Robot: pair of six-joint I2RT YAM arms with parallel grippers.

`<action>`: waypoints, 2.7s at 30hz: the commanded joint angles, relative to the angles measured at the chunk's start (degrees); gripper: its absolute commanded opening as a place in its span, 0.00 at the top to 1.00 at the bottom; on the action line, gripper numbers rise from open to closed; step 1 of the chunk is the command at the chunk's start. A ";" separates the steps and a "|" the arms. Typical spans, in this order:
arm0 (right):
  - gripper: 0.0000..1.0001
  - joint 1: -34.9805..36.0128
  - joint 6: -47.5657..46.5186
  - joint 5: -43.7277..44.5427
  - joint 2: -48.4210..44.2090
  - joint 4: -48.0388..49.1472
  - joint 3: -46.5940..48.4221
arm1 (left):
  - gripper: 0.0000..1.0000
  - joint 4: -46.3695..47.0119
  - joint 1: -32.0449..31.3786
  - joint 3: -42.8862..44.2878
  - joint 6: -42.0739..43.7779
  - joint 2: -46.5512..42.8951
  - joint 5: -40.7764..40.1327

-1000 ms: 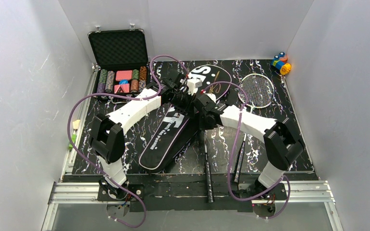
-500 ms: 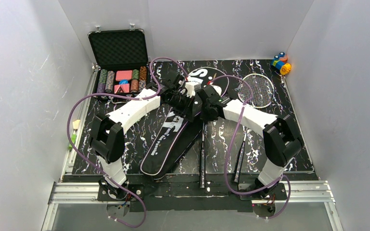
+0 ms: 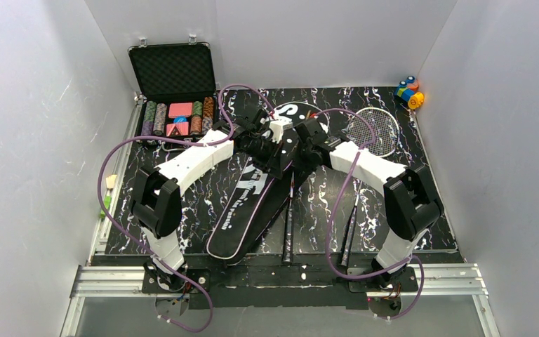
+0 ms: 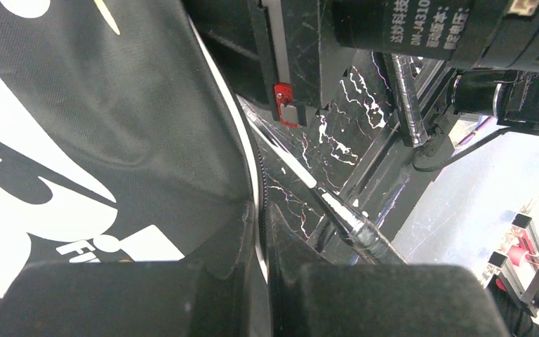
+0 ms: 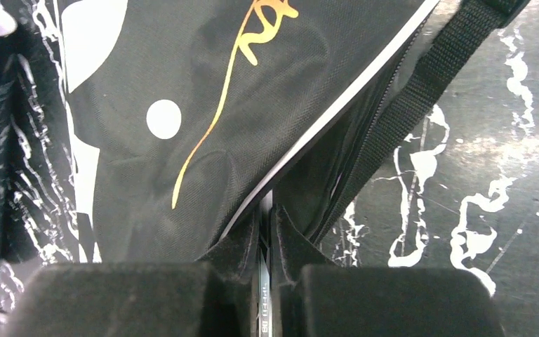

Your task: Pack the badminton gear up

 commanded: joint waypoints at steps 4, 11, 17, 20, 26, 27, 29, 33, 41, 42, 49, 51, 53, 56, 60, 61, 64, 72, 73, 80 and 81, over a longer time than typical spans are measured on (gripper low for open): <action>0.64 -0.50 2.34 -9.02 -1.69 13.54 -1.48 | 1.00 -0.68 -0.75 -0.16 0.56 -0.91 5.06; 0.54 -1.45 0.11 -11.46 -6.28 10.54 -2.47 | 1.00 -0.23 -0.20 0.82 0.40 -0.43 4.29; 0.35 -7.81 -2.52 -2.23 -13.01 -2.38 -4.34 | 1.00 0.05 0.48 0.38 0.93 -0.30 3.50; 0.24 -12.40 -4.46 3.07 -14.68 -8.75 -6.14 | 1.00 1.02 0.80 -1.14 1.54 -0.77 2.32; 0.23 -20.29 -5.82 6.55 -15.24 -12.66 -11.09 | 1.00 1.93 2.42 -3.16 1.90 -0.97 1.64; 0.23 -20.92 -5.95 6.52 -15.02 -12.35 -11.87 | 1.00 1.90 2.72 -3.29 1.89 -0.96 1.72; 0.23 -21.83 -6.00 7.36 -13.76 -12.39 -12.76 | 1.00 1.94 3.34 -3.64 1.92 -1.01 1.83; 0.23 -22.97 -4.07 9.54 -9.76 -14.66 -12.69 | 1.00 2.02 4.86 -4.38 2.06 -1.60 2.32; 0.27 -23.20 -3.03 9.64 -7.38 -12.65 -14.65 | 1.00 1.51 5.62 -6.26 2.40 -3.95 2.81; 0.27 -23.29 -2.99 9.56 -7.07 -12.39 -14.91 | 1.00 1.37 5.62 -6.37 2.47 -4.15 2.72; 0.39 -23.55 -3.12 7.98 -5.64 -10.31 -17.40 | 1.00 1.28 5.62 -6.61 2.25 -5.00 2.80; 0.44 -23.57 -2.80 7.32 -5.62 -9.72 -17.90 | 1.00 1.20 5.62 -6.47 2.19 -4.94 2.76; 0.49 -23.57 -2.48 6.71 -6.08 -8.87 -18.63 | 1.00 1.00 5.62 -6.41 2.34 -4.94 2.80; 0.61 -23.49 -2.35 5.61 -6.75 -7.91 -19.61 | 1.00 1.01 5.62 -6.32 2.29 -4.98 2.71; 0.82 -23.04 -2.57 4.40 -6.87 -6.93 -20.70 | 1.00 0.98 5.63 -6.09 2.16 -4.90 2.71; 0.88 -22.66 -2.70 4.19 -7.00 -6.62 -21.07 | 1.00 0.95 5.62 -6.01 2.09 -4.78 2.70; 0.99 -20.82 -3.44 4.07 -8.33 -6.13 -22.18 | 1.00 0.82 5.62 -5.73 2.07 -4.73 2.71; 0.99 -10.84 -3.27 4.71 -17.52 -7.89 -27.11 | 1.00 0.79 5.62 -5.50 2.08 -4.22 2.80; 0.99 -8.25 -2.57 5.34 -18.80 -9.22 -27.35 | 1.00 0.74 5.62 -5.43 2.08 -4.14 2.78; 0.99 2.92 4.28 4.10 -32.01 -22.38 -29.02 | 1.00 1.26 5.62 -3.89 1.57 -2.72 1.63; 0.99 3.91 5.07 2.85 -34.51 -23.99 -29.56 | 1.00 1.38 5.62 -3.51 1.56 -2.44 1.39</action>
